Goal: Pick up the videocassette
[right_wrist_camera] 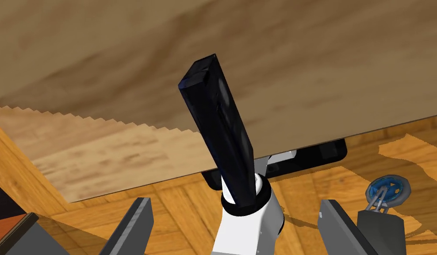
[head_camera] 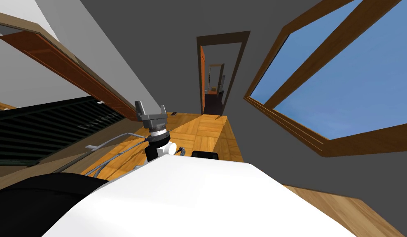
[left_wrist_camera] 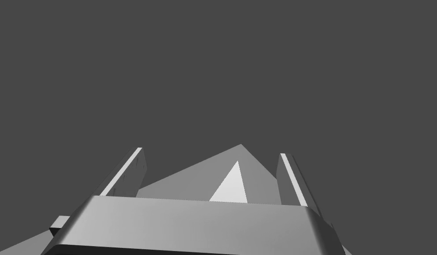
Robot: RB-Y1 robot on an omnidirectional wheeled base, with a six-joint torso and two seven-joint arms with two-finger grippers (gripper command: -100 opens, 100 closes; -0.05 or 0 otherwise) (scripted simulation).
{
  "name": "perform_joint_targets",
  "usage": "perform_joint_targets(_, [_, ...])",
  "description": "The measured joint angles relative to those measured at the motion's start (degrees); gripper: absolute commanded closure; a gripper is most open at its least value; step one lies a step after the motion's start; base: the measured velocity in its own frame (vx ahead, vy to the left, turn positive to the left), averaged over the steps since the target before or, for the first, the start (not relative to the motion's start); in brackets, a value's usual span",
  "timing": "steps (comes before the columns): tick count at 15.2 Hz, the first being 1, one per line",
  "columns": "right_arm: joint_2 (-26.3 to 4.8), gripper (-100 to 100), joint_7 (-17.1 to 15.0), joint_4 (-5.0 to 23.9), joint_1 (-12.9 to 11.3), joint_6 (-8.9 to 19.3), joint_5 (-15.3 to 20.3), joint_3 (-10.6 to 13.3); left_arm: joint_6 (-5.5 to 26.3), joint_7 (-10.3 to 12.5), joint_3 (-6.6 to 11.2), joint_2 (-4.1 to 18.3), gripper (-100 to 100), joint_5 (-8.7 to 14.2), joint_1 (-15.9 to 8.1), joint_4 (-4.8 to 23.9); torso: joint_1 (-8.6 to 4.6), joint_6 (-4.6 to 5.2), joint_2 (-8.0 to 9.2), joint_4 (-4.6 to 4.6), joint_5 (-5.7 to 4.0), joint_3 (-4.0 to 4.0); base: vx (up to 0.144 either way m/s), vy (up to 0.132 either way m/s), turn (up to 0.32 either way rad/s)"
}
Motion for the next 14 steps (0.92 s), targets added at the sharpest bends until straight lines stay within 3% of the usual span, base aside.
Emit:
perform_joint_targets(7, [-1.27, -100, -0.45, 5.39, -5.98, -0.24, 0.15, 3.57, 0.00, 0.00, 0.00, 0.00, 0, 0.00, 0.00, 0.00, 0.12, 0.01, 0.09, 0.03, 0.04, 0.06, -0.001, 0.035, 0.040])
perform_joint_targets(8, [-1.32, 100, -0.47, 5.55, -6.14, -0.25, 0.15, 3.68, 0.00, 0.00, 0.00, 0.00, 0, 0.00, 0.00, 0.00, 0.09, 0.02, 0.09, 0.02, 0.04, 0.05, 0.000, 0.007, -0.002])
perform_joint_targets(14, [-1.27, 100, -0.47, 4.91, -5.40, -0.20, 0.15, 3.22, 0.00, 0.00, 0.01, 0.00, 0, 0.00, 0.00, 0.00, -0.07, 0.04, 0.09, 0.03, 0.01, 0.05, -0.001, -0.011, -0.027])
